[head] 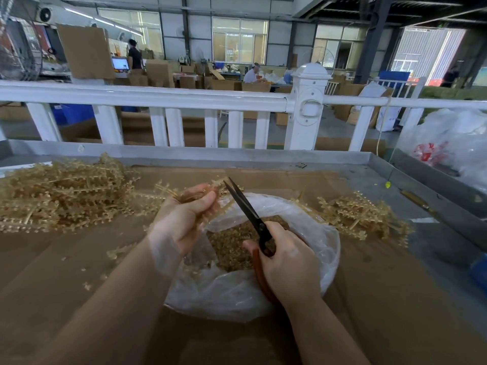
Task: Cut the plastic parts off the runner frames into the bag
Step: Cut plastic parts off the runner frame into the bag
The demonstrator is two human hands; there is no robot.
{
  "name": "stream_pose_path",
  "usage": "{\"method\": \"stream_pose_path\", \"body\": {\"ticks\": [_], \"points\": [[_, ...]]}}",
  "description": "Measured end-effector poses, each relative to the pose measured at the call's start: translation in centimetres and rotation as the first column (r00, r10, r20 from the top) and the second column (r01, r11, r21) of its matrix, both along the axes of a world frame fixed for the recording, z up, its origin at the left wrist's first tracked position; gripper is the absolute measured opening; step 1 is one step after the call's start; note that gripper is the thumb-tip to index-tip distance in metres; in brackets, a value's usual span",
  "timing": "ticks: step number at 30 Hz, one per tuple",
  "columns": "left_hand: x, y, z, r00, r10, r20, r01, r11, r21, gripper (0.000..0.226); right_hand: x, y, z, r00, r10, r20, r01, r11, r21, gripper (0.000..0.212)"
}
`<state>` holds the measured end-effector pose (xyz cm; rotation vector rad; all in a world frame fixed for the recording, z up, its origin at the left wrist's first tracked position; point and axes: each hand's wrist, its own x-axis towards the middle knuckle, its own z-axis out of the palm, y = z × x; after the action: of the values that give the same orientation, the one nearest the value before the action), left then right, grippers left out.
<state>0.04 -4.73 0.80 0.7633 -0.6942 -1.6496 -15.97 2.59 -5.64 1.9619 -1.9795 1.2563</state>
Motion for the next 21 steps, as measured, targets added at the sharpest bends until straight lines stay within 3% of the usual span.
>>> {"method": "stream_pose_path", "body": {"ticks": [5, 10, 16, 21], "points": [[-0.5, 0.4, -0.5, 0.997, 0.059, 0.045, -0.055, 0.995, -0.081, 0.008, -0.1, 0.0, 0.0, 1.0, -0.01, 0.014, 0.011, 1.0, -0.023, 0.035], [-0.1, 0.5, 2.2, 0.986, 0.164, -0.018, -0.165, 0.975, -0.15, 0.018, -0.1, 0.1, -0.1, 0.996, -0.048, 0.072, 0.053, 0.996, -0.076, 0.032], [-1.4, 2.0, -0.4, 0.99, 0.11, -0.086, -0.101, 0.989, 0.104, 0.021, -0.1, 0.1, -0.1, 0.997, -0.059, 0.057, 0.061, 0.997, -0.048, 0.032], [-2.2, 2.2, -3.2, 0.982, 0.155, -0.108, -0.138, 0.979, 0.149, 0.03, -0.1, 0.0, 0.0, 0.998, -0.055, 0.04, 0.057, 0.997, -0.048, 0.032]]}}
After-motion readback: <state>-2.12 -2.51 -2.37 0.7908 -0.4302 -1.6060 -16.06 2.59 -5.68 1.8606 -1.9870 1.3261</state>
